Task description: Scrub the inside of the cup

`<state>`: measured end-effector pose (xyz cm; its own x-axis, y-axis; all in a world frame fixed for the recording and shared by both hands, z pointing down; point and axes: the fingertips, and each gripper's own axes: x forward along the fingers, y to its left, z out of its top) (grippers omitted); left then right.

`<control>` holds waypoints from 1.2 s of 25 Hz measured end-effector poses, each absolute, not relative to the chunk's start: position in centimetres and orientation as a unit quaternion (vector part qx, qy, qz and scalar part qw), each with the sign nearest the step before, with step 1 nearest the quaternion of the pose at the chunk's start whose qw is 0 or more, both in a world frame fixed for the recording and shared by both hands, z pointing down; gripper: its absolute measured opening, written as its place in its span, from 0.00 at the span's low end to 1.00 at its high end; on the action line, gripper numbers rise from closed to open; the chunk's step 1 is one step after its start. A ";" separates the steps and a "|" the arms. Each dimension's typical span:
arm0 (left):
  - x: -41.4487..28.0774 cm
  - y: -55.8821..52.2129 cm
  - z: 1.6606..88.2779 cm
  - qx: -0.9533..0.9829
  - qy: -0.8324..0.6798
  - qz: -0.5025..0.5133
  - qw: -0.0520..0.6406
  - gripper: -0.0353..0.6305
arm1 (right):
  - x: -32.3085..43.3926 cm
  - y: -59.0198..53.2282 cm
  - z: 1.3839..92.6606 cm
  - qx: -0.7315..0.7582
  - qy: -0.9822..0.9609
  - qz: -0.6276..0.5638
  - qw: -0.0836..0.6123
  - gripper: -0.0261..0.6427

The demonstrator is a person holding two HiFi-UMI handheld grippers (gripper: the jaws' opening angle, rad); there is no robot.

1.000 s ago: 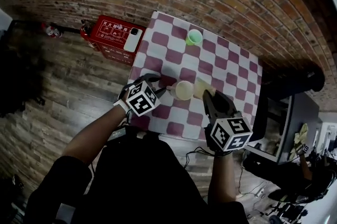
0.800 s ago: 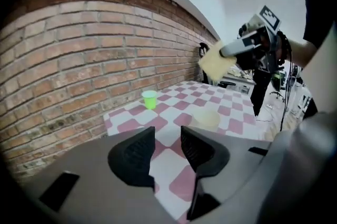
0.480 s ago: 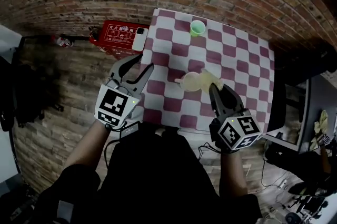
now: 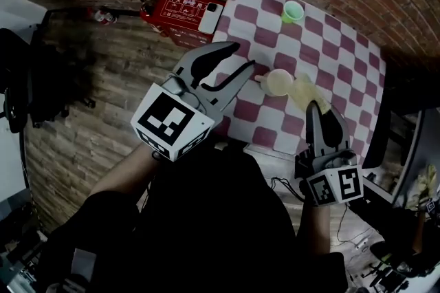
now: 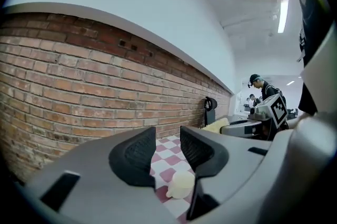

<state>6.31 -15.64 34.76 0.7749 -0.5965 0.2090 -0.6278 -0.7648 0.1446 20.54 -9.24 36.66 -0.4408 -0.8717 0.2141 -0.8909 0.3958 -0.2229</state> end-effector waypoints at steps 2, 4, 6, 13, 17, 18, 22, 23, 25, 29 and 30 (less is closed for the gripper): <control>6.6 -15.2 34.7 0.938 -0.320 0.076 0.104 0.28 | 20.5 -9.0 36.0 0.529 -0.836 0.143 0.028 0.15; 6.7 -14.9 34.7 0.939 -0.318 0.076 0.106 0.28 | 20.4 -8.8 35.4 0.529 -0.837 0.135 0.023 0.15; 6.7 -14.7 34.8 0.939 -0.318 0.076 0.108 0.28 | 20.3 -8.6 34.9 0.529 -0.839 0.129 0.019 0.15; 6.7 -14.5 35.3 0.938 -0.319 0.081 0.111 0.28 | 20.6 -8.1 34.7 0.532 -0.837 0.127 0.018 0.15; 6.8 -14.3 35.6 0.937 -0.318 0.084 0.113 0.28 | 21.0 -7.9 34.6 0.536 -0.835 0.127 0.016 0.15; 6.9 -14.2 35.6 0.937 -0.318 0.085 0.114 0.28 | 21.1 -7.8 34.6 0.536 -0.834 0.127 0.016 0.15; 7.1 -13.9 35.9 0.938 -0.316 0.088 0.117 0.28 | 21.1 -7.6 34.6 0.536 -0.834 0.128 0.015 0.15; 7.1 -13.9 36.0 0.938 -0.315 0.088 0.117 0.28 | 21.1 -7.6 34.6 0.536 -0.835 0.127 0.015 0.15; 7.1 -13.8 36.0 0.938 -0.315 0.087 0.117 0.28 | 21.0 -7.5 34.6 0.536 -0.835 0.126 0.015 0.15; 7.0 -13.7 36.0 0.937 -0.316 0.089 0.117 0.28 | 21.0 -7.3 34.5 0.536 -0.835 0.124 0.016 0.15; 6.9 -13.7 36.0 0.937 -0.317 0.089 0.117 0.28 | 21.0 -7.3 34.4 0.536 -0.835 0.124 0.016 0.15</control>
